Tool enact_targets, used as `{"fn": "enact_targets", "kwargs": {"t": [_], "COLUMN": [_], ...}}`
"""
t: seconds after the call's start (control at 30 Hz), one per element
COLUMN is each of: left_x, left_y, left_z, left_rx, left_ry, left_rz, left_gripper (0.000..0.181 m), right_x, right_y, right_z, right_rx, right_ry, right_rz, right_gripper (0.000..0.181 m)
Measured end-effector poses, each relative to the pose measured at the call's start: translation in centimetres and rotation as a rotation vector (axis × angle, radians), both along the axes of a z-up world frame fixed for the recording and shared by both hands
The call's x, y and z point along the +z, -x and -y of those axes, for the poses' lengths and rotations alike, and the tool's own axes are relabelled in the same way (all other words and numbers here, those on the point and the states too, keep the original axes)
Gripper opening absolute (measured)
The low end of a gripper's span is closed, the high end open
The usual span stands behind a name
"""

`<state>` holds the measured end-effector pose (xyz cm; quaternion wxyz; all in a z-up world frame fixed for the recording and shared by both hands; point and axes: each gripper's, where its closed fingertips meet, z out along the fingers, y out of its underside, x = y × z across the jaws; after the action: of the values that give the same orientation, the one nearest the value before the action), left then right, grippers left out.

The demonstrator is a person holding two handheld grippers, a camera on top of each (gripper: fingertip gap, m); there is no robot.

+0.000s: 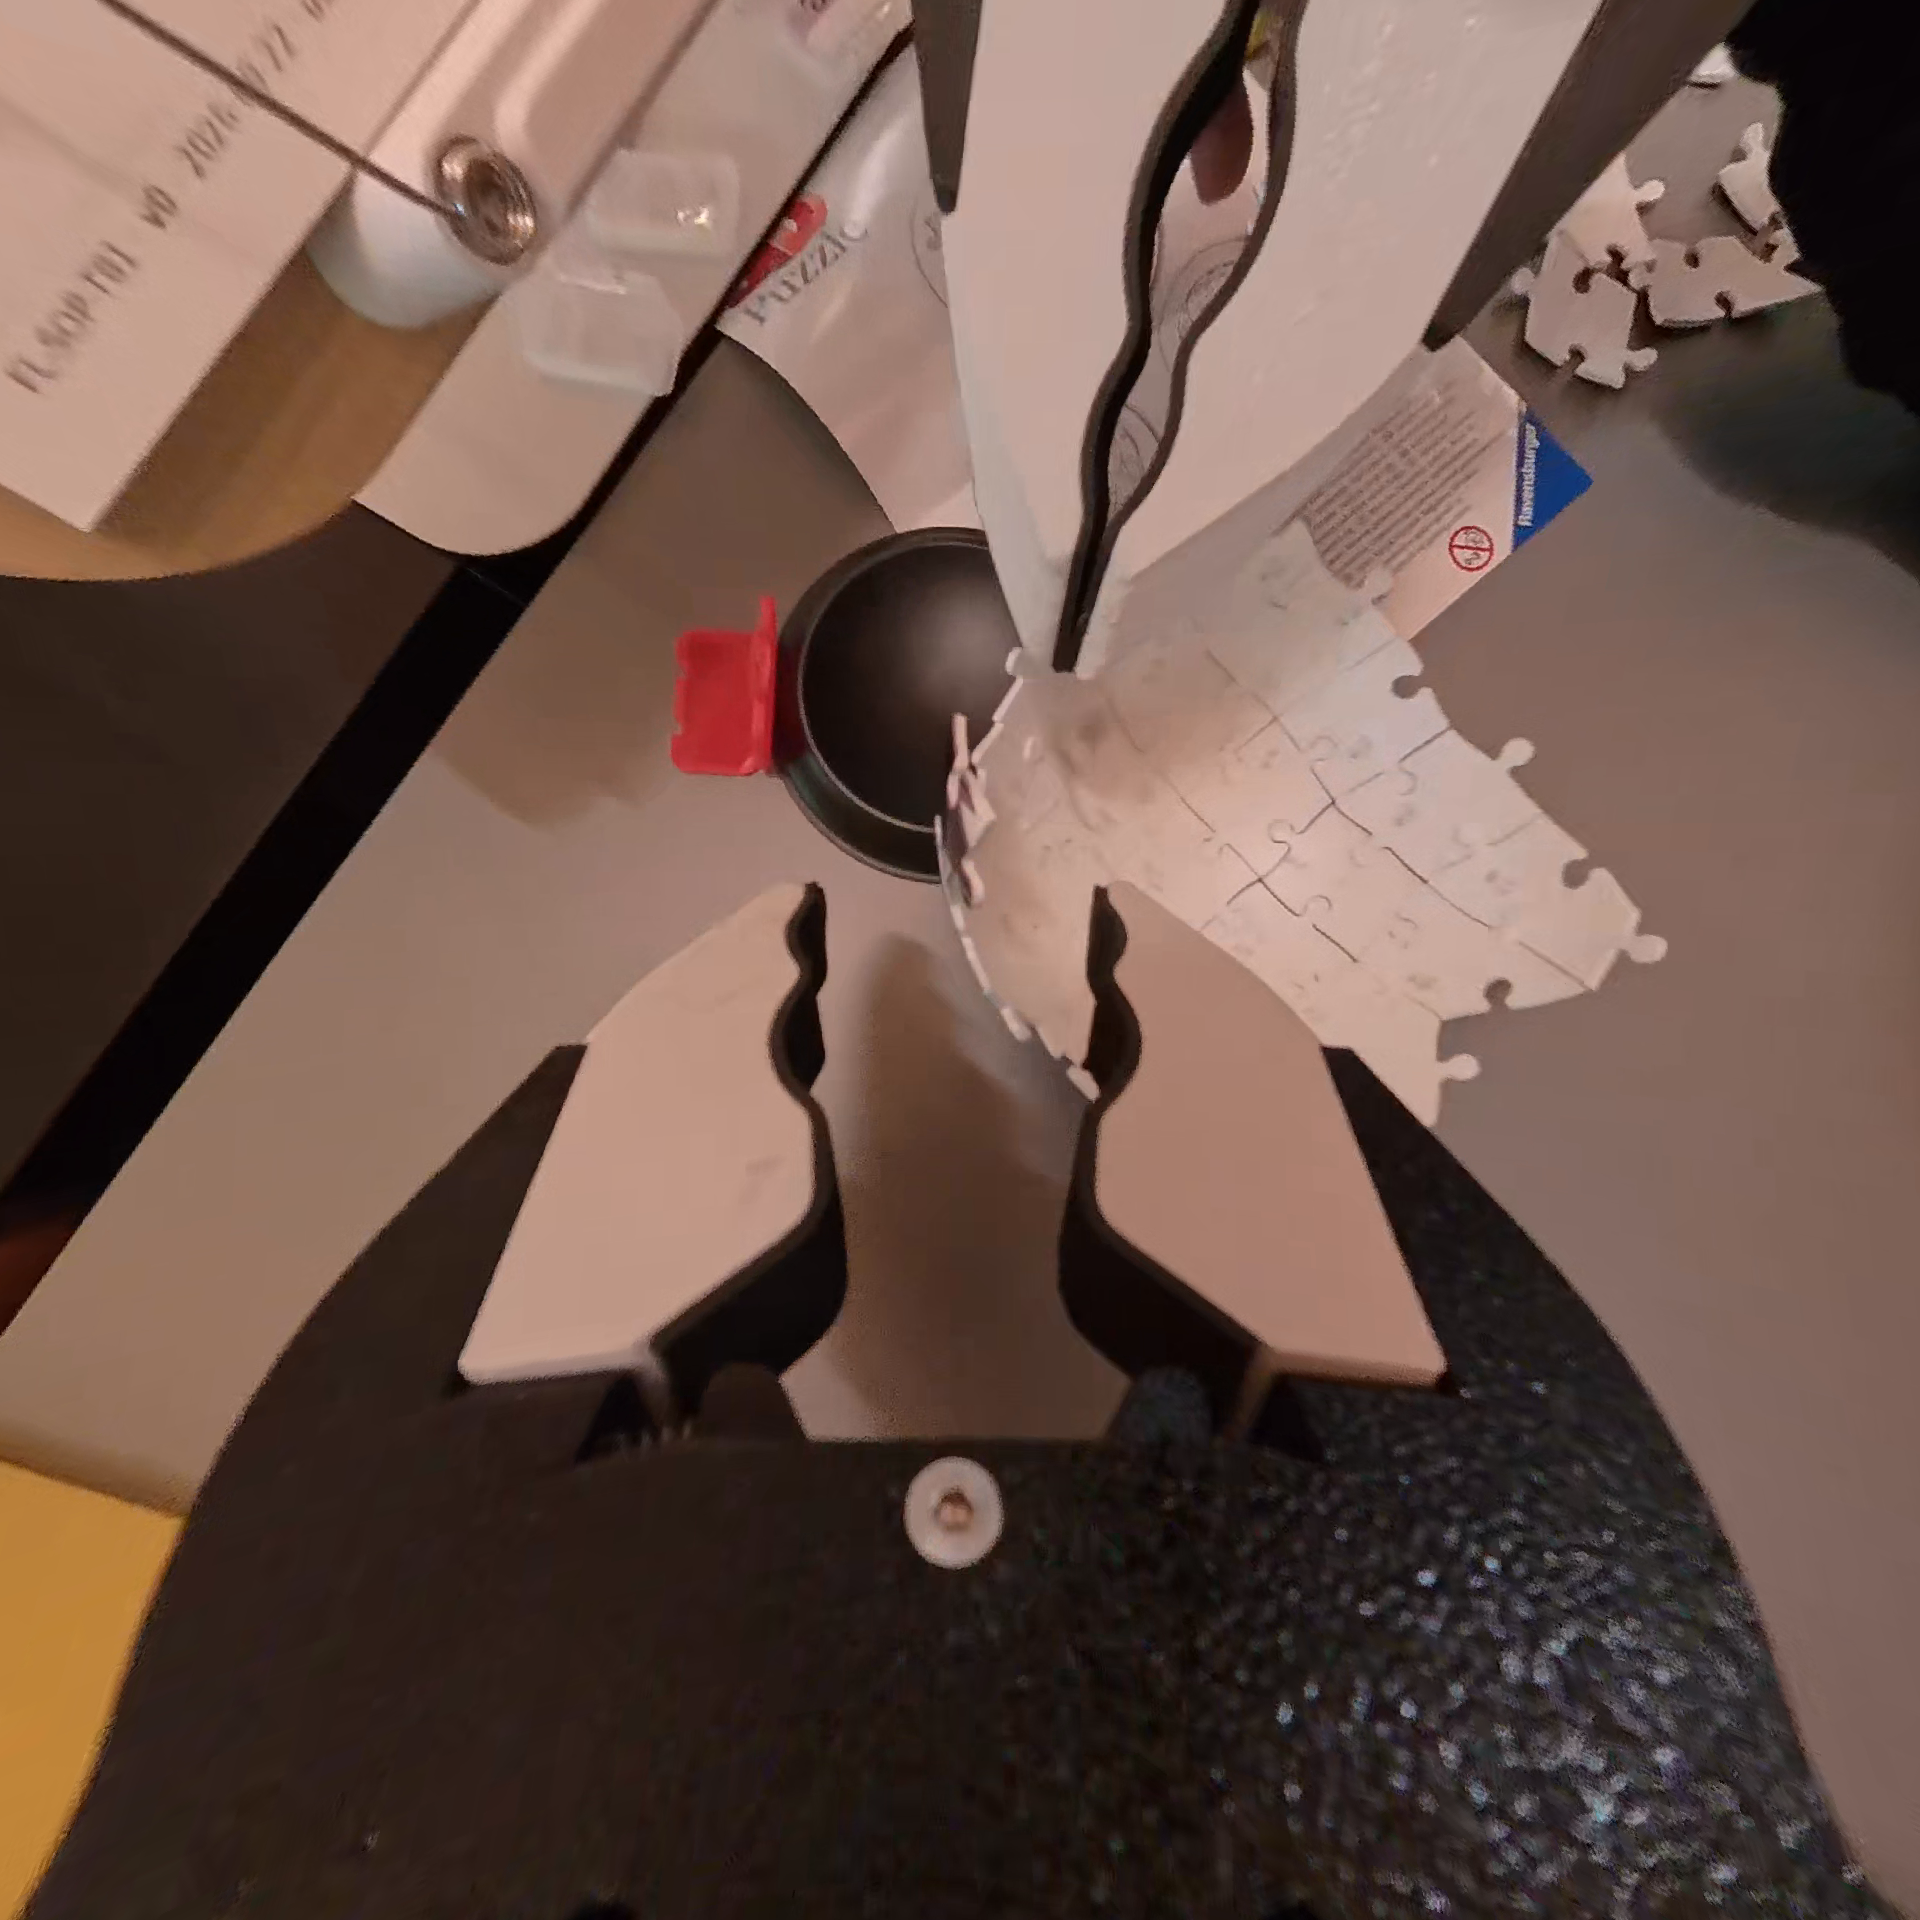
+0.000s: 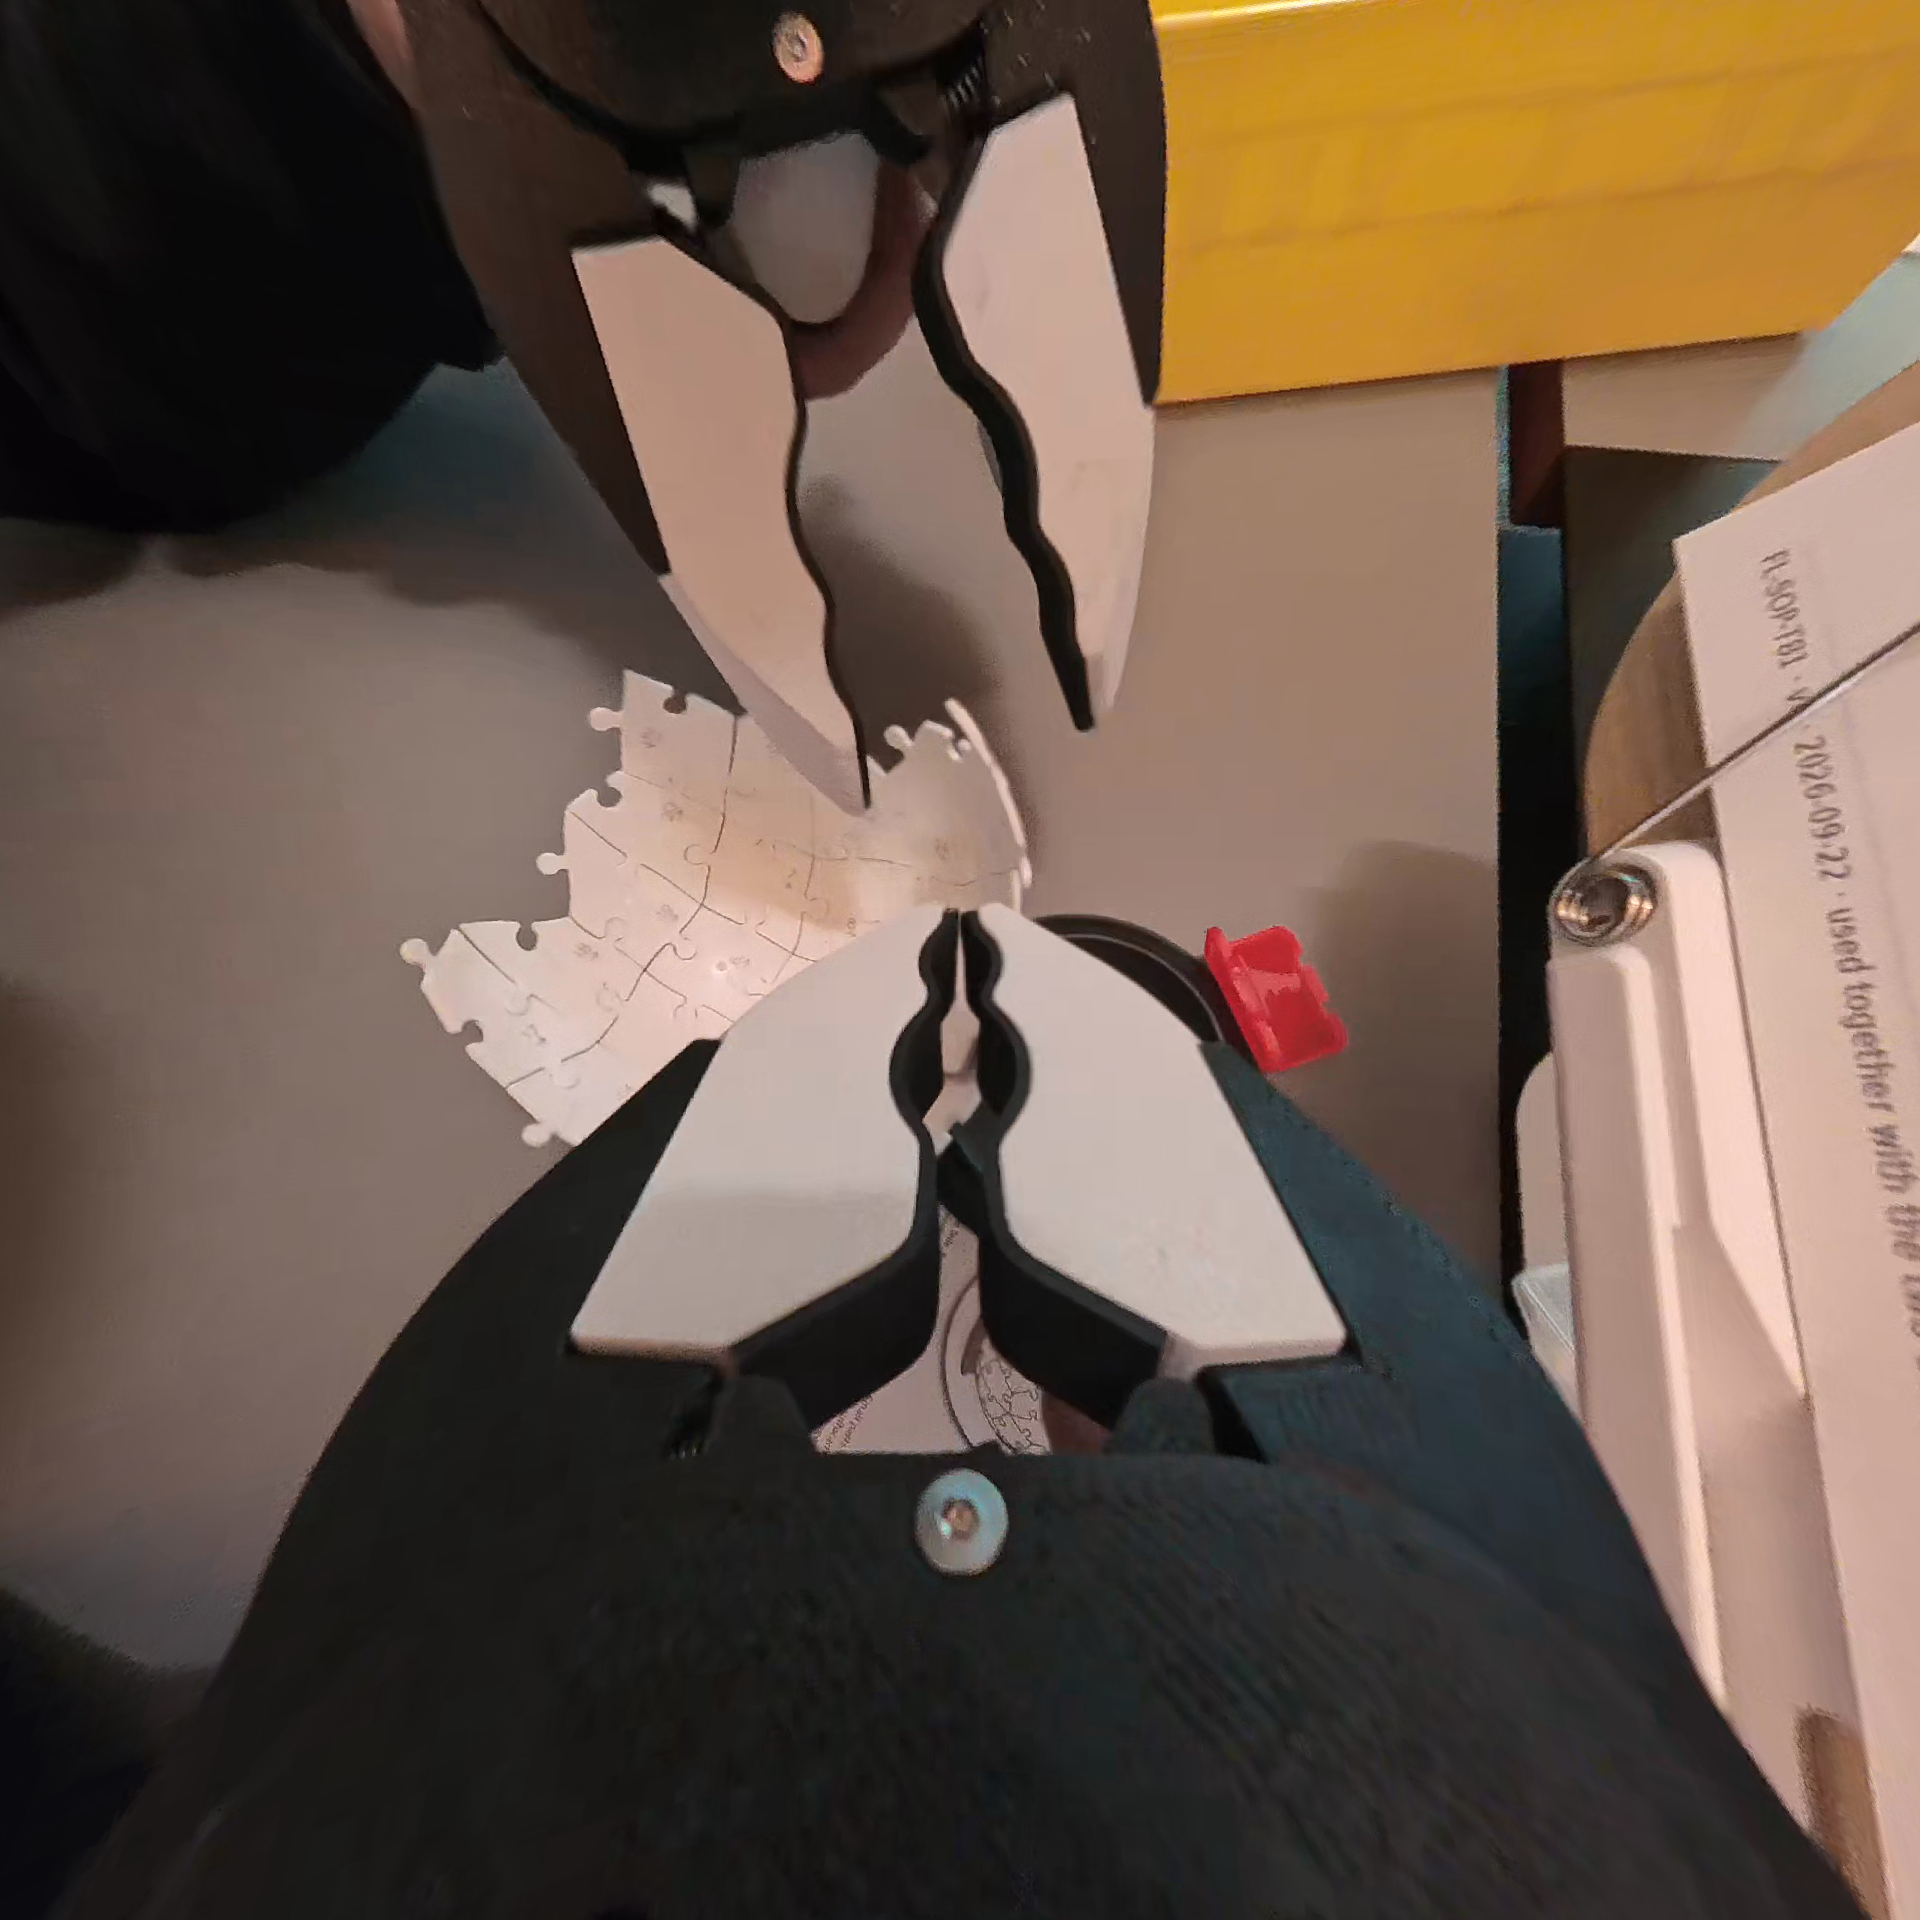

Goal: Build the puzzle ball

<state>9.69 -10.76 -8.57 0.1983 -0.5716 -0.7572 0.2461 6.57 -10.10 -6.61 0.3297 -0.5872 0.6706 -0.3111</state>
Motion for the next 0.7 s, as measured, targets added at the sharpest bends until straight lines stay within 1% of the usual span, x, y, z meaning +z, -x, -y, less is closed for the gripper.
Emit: {"fn": "enact_targets", "kwargs": {"t": [0.03,0.1,0.17,0.23,0.3,0.33,0.4,0.43,0.5,0.57,0.63,0.7], "left_x": [-0.4,-1.0,-0.8,0.0,1.6,2.6,3.9,4.1,3.2,1.4,-0.7,-2.3], "left_y": [0.0,-0.2,-0.4,-0.8,-1.5,-1.6,-1.0,-0.5,0.5,1.5,2.0,2.1], "left_z": [0.1,0.3,0.5,0.7,1.0,0.8,-0.9,-1.9,-3.7,-5.4,-6.5,-6.9], "left_rx": [-0.003,-0.005,0.001,0.015,0.064,0.08,0.078,0.075,0.119,0.136,0.134,0.164], "left_ry": [-0.01,-0.026,-0.022,-0.001,0.044,0.063,0.048,0.025,-0.029,-0.08,-0.109,-0.151], "left_rz": [0.003,0.016,0.012,0.003,0.007,0.0,-0.021,-0.014,0.036,0.128,0.246,0.362], "left_gripper": [0.047,0.041,0.04,0.041,0.039,0.035,0.033,0.033,0.039,0.044,0.046,0.047], "right_x": [-0.1,-0.3,-0.7,-0.9,-0.6,-0.5,-0.6,-0.8,-0.8,-0.3,0.8,1.9], "right_y": [-0.1,-0.1,0.1,0.4,0.7,0.9,1.6,2.1,3.2,4.2,4.9,5.4], "right_z": [0.0,0.9,0.5,-0.1,-0.5,-0.5,-0.4,0.0,1.0,1.4,1.8,1.8], "right_rx": [0.009,-0.036,-0.025,-0.015,-0.019,-0.04,-0.09,-0.126,-0.222,-0.295,-0.355,-0.392], "right_ry": [-0.008,0.01,-0.036,-0.056,-0.051,-0.048,-0.063,-0.059,-0.056,-0.092,-0.118,-0.137], "right_rz": [-0.002,-0.018,-0.038,-0.052,-0.058,-0.064,-0.086,-0.103,-0.118,-0.105,-0.05,0.014], "right_gripper": [0.0,0.0,0.0,0.0,0.0,0.005,0.01,0.013,0.018,0.019,0.016,0.014]}}
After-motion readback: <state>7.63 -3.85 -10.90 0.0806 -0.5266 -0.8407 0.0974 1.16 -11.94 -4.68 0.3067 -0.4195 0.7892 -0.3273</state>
